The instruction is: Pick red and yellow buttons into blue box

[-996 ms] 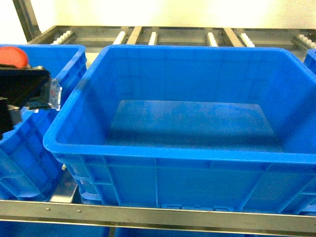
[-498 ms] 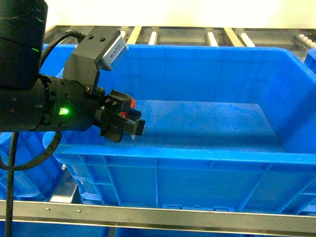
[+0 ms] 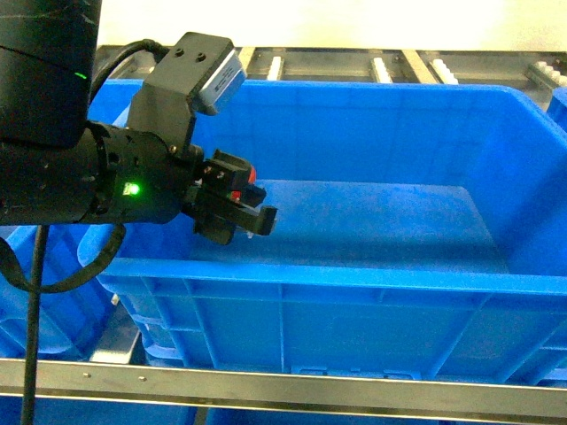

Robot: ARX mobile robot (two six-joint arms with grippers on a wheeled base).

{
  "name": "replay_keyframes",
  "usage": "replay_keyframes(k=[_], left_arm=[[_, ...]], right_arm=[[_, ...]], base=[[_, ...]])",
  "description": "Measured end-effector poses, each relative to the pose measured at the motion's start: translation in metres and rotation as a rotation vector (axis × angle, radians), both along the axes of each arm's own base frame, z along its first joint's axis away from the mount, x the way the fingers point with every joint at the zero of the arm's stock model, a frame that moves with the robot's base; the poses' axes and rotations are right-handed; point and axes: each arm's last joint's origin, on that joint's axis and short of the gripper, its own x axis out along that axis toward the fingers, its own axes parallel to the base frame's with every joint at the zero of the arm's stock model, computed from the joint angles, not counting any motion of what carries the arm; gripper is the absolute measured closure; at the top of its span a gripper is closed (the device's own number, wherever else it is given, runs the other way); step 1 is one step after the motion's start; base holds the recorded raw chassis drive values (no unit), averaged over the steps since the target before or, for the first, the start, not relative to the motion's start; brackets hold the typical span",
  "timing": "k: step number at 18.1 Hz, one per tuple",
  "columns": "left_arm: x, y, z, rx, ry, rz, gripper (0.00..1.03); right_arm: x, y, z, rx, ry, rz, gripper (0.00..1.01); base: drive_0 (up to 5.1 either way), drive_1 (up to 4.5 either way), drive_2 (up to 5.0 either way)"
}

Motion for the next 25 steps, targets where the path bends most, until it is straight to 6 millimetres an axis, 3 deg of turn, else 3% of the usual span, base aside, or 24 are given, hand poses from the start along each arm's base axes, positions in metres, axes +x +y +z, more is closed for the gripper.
replay_keyframes(k=[3, 5, 7, 8, 11, 13, 14, 15, 17, 18, 25], left_arm=[[-0.005, -0.012, 0.006, 0.003, -0.028, -0.032, 0.35], [-0.005, -0.012, 0.007, 0.002, -0.032, -0.031, 0.28], [-0.003, -0.008, 0.011, -0.012, -0.06, -0.003, 0.09], [-0.007, -0.002, 0.014, -0.036, -0.096, 0.036, 0.04], [-0.034, 0.035, 0.05, -0.157, -0.276, 0.274, 0.05], [-0.073, 0.059, 0.076, -0.206, -0.429, 0.402, 0.05], [-0.099, 0.069, 0.075, -0.2, -0.415, 0.448, 0.05], [-0.11, 0.072, 0.073, -0.208, -0.419, 0.456, 0.05], [-0.109, 0.072, 0.076, -0.225, -0.426, 0.459, 0.05], [-0.109, 0.072, 0.075, -0.213, -0.419, 0.48, 0.08], [-0.159, 0.104, 0.038, -0.197, -0.431, 0.556, 0.87]], right_arm=[[0.0, 0.0, 0.0, 0.0, 0.0, 0.0, 0.03], [0.0, 0.0, 0.0, 0.0, 0.0, 0.0, 0.03], [0.0, 0.0, 0.0, 0.0, 0.0, 0.0, 0.03], [0.0, 0.0, 0.0, 0.0, -0.001, 0.0, 0.03], [0.0, 0.0, 0.0, 0.0, 0.0, 0.0, 0.03], [0.0, 0.0, 0.0, 0.0, 0.0, 0.0, 0.03], [0.0, 0.0, 0.0, 0.0, -0.001, 0.0, 0.03], [0.0, 0.0, 0.0, 0.0, 0.0, -0.001, 0.03], [0.0, 0.0, 0.0, 0.0, -0.001, 0.0, 0.03], [-0.002, 0.003, -0.003, 0.003, 0.072, -0.018, 0.11], [-0.026, 0.005, -0.048, 0.0, 0.101, -0.015, 0.91]], base=[[0.0, 0.0, 0.0], [0.0, 0.0, 0.0], [0.0, 0.0, 0.0], [0.0, 0.0, 0.0], [0.0, 0.0, 0.0], [0.0, 0.0, 0.0], [0.0, 0.0, 0.0], [0.0, 0.0, 0.0], [0.0, 0.0, 0.0], [0.0, 0.0, 0.0], [0.0, 0.0, 0.0]])
